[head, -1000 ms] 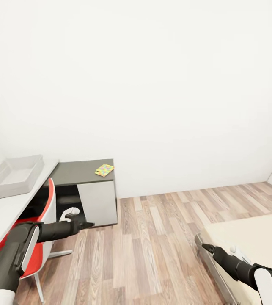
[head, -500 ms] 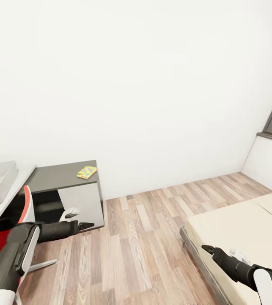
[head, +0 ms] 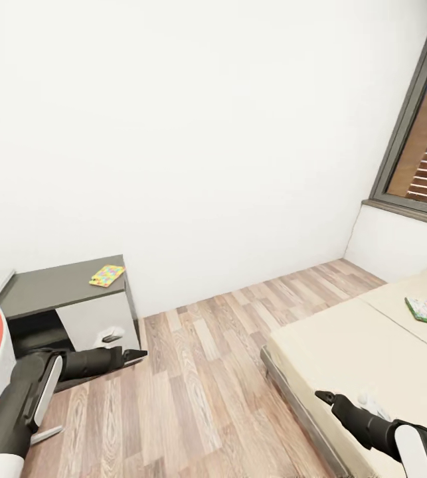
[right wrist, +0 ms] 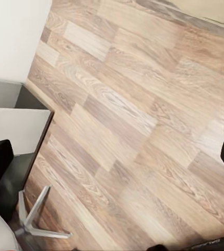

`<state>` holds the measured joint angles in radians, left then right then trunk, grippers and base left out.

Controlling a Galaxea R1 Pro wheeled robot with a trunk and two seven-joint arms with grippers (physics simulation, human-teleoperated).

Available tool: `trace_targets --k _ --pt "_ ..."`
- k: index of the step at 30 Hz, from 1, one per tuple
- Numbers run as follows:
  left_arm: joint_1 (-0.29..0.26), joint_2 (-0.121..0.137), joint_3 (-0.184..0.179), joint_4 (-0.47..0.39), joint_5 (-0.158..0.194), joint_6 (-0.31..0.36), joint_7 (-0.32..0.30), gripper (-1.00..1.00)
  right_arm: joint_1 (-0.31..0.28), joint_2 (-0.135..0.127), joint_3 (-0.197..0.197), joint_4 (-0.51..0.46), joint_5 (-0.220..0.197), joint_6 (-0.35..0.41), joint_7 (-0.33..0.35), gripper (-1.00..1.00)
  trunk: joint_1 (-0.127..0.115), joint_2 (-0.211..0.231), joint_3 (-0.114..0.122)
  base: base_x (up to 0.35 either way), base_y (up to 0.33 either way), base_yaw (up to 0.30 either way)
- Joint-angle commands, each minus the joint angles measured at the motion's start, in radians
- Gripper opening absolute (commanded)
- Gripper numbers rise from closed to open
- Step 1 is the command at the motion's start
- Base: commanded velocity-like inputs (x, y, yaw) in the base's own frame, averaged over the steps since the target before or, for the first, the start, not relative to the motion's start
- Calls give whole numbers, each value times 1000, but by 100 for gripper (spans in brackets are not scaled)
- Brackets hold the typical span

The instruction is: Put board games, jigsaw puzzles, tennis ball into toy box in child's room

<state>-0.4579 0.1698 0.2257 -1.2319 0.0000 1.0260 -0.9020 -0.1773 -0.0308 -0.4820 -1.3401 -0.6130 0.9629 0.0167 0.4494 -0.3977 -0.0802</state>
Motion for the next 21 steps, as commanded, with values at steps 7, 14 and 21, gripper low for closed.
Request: trace_targets --k 7,14,21 --pt "-1 0 1 0 0 5 -3 100 -2 0 -1 3 2 5 2 100 1 -2 -5 98 44 -275" --pt "-1 0 3 0 0 0 -3 100 -2 0 -1 4 3 5 2 100 1 -2 -8 243 146 -275" --pt "-1 0 3 0 0 -6 -3 100 -2 0 -1 4 4 5 2 100 1 -2 -11 262 174 -275"
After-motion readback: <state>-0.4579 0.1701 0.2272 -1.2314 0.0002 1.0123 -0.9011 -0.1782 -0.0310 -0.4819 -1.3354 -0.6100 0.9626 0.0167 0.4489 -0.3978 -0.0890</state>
